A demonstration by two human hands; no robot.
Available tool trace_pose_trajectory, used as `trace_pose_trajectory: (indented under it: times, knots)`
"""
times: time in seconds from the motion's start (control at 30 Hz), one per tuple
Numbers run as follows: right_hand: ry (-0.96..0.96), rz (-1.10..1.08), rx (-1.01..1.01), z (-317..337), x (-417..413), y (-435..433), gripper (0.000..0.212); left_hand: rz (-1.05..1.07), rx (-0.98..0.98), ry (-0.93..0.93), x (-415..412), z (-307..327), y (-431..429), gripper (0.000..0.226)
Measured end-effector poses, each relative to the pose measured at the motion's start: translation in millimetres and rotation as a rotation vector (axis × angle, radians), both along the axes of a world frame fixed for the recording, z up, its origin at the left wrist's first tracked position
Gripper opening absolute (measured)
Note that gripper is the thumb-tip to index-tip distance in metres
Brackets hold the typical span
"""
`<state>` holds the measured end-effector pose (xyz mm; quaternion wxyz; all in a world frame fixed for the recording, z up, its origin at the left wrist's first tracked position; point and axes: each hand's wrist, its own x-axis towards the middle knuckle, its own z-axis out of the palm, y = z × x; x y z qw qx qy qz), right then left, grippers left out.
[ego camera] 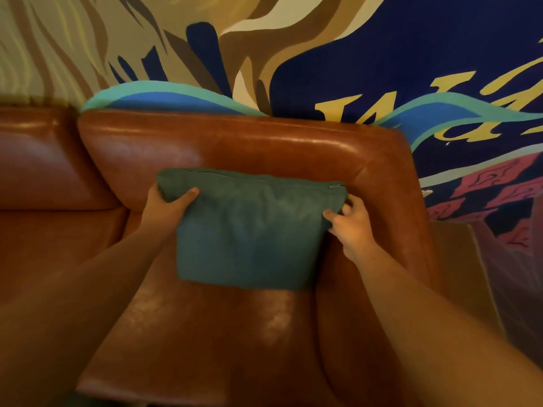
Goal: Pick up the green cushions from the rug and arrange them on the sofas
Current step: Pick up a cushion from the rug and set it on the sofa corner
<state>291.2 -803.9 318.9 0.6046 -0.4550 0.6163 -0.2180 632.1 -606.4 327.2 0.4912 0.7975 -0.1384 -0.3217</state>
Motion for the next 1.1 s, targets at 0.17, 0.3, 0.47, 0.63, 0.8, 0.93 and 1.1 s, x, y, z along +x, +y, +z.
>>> trace_pose_trajectory:
  times: [0.17,0.3,0.47,0.63,0.8,0.93,1.1]
  knots:
    - [0.007,-0.078,-0.133,-15.7,-5.7,3.0,0.09,-0.028,-0.102,-0.07,-25.5,24.5,-19.4,0.083]
    - [-0.035,-0.069,-0.165,-9.8,0.8,9.8,0.105,-0.054,-0.033,-0.066,-19.8,19.3,-24.7,0.115]
    - [0.006,-0.034,-0.138,-7.1,13.1,19.1,0.112,-0.065,0.169,-0.103,-19.9,20.6,-29.8,0.133]
    - [0.125,-0.014,-0.136,6.2,18.4,30.5,0.112,-0.045,0.224,-0.086,-26.8,23.0,-17.2,0.146]
    - [0.258,-0.089,-0.169,30.2,17.8,61.2,0.101,-0.067,0.331,-0.187,-49.4,43.8,20.9,0.122]
    - [0.388,-0.01,-0.302,52.7,18.4,108.6,0.086,-0.117,0.378,-0.256,-71.1,72.2,66.5,0.11]
    - [0.459,0.182,-0.382,84.0,13.8,186.6,0.069,-0.19,0.363,-0.313,-95.1,103.8,142.7,0.107]
